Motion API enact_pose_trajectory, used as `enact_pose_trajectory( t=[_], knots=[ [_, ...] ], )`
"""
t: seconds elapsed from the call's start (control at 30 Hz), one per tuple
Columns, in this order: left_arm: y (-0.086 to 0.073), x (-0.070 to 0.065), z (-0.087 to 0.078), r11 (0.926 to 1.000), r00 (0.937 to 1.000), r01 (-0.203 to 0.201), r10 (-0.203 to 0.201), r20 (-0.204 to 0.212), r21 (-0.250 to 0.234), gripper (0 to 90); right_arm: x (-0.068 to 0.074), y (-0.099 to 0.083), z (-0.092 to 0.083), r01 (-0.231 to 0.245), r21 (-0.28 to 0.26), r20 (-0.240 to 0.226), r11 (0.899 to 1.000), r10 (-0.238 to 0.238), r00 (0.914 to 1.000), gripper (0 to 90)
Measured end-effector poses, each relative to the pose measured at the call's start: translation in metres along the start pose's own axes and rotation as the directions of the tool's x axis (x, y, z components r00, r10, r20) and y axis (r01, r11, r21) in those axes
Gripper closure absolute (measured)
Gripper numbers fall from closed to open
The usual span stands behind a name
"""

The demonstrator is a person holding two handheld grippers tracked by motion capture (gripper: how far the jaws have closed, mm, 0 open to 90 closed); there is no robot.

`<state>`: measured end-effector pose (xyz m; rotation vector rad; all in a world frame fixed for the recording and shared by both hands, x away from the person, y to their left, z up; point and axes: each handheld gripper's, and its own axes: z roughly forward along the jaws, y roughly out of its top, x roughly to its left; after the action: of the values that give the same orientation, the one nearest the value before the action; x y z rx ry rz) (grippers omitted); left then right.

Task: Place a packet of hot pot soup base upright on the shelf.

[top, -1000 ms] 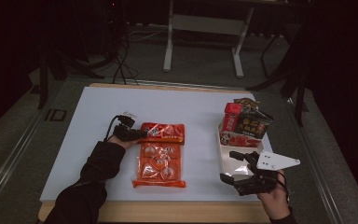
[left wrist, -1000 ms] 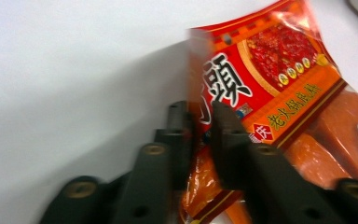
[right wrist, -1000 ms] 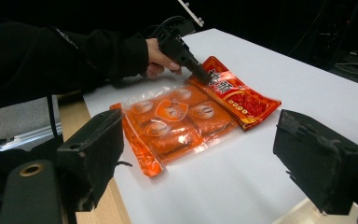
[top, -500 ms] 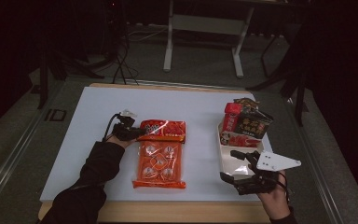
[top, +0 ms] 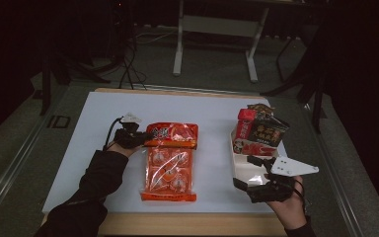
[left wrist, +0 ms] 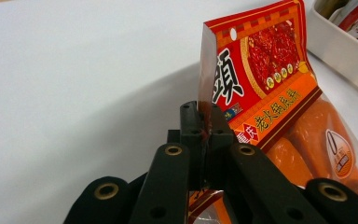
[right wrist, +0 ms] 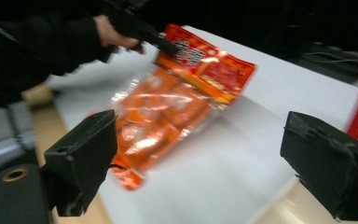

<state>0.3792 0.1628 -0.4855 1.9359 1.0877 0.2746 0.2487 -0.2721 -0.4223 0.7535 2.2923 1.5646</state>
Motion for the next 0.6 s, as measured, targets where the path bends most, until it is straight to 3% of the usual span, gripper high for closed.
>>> enact_pose_trajectory(
  t=[0.2, 0.47, 0.6],
  knots=[
    [0.003, -0.006, -0.008, 0.9998, 0.9999, -0.015, 0.015, 0.001, -0.015, 89.6, 0.003, 0.005, 0.006, 0.030, 0.033, 0.014, 0.999, -0.031, 0.9994, 11.2],
    [0.012, -0.018, -0.025, 0.9976, 0.9989, -0.037, 0.039, 0.028, -0.058, 89.7, 0.001, 0.027, 0.020, 0.073, -0.003, 0.028, 0.997, -0.072, 0.9970, 16.1],
    [0.015, -0.023, -0.029, 0.9969, 0.9986, -0.041, 0.043, 0.032, -0.068, 89.8, -0.006, 0.035, 0.031, 0.063, -0.029, 0.022, 0.998, -0.063, 0.9978, 18.0]
  ],
)
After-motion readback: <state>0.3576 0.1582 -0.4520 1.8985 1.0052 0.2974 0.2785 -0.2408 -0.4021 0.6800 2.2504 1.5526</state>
